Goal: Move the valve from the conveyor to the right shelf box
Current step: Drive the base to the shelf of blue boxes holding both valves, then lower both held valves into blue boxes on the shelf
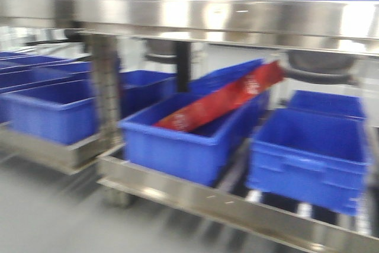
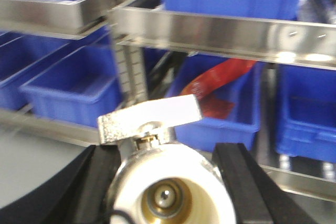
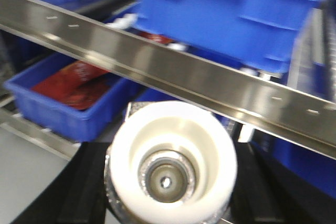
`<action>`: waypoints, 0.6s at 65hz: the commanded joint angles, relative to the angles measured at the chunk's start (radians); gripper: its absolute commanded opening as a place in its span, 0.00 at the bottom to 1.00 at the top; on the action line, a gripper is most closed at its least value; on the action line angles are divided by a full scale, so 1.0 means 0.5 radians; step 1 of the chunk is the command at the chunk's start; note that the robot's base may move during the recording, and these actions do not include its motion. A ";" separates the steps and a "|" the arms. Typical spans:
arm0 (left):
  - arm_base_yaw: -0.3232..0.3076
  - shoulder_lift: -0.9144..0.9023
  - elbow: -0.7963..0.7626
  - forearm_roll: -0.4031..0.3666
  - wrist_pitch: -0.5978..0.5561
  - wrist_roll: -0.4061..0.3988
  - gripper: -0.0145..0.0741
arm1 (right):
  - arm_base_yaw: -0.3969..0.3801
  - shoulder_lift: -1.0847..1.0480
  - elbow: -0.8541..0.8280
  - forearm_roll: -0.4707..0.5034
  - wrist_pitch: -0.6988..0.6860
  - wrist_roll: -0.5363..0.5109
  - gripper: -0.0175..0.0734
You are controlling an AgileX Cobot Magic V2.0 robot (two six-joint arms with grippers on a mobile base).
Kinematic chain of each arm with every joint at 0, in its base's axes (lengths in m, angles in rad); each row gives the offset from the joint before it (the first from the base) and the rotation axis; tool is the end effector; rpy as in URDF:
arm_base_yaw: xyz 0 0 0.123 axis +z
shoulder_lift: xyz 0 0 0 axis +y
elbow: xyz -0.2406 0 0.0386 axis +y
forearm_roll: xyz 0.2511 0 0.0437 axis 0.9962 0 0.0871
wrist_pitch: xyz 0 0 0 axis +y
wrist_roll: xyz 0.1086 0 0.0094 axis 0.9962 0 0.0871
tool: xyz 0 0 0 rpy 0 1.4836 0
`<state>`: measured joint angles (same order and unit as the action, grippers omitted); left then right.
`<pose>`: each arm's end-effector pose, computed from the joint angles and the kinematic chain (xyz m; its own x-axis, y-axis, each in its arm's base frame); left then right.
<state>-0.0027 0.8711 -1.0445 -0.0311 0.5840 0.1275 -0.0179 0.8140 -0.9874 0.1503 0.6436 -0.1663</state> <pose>0.2177 -0.0025 0.3836 -0.3140 0.1022 -0.9439 0.0511 0.9946 0.0907 0.2037 0.0062 0.3707 -0.3652 -0.0390 -0.9301 -0.0825 0.9965 -0.0094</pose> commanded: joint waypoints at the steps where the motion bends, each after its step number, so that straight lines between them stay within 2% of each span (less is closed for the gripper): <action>1: -0.013 -0.016 -0.017 -0.018 -0.114 -0.014 0.04 | 0.003 -0.020 -0.036 -0.008 -0.163 -0.009 0.02; 39: -0.013 -0.016 -0.017 -0.018 -0.114 -0.014 0.04 | 0.003 -0.020 -0.036 -0.008 -0.168 -0.009 0.02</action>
<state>-0.0027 0.8711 -1.0445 -0.0347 0.5840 0.1275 -0.0179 0.8140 -0.9874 0.1484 0.6436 -0.1663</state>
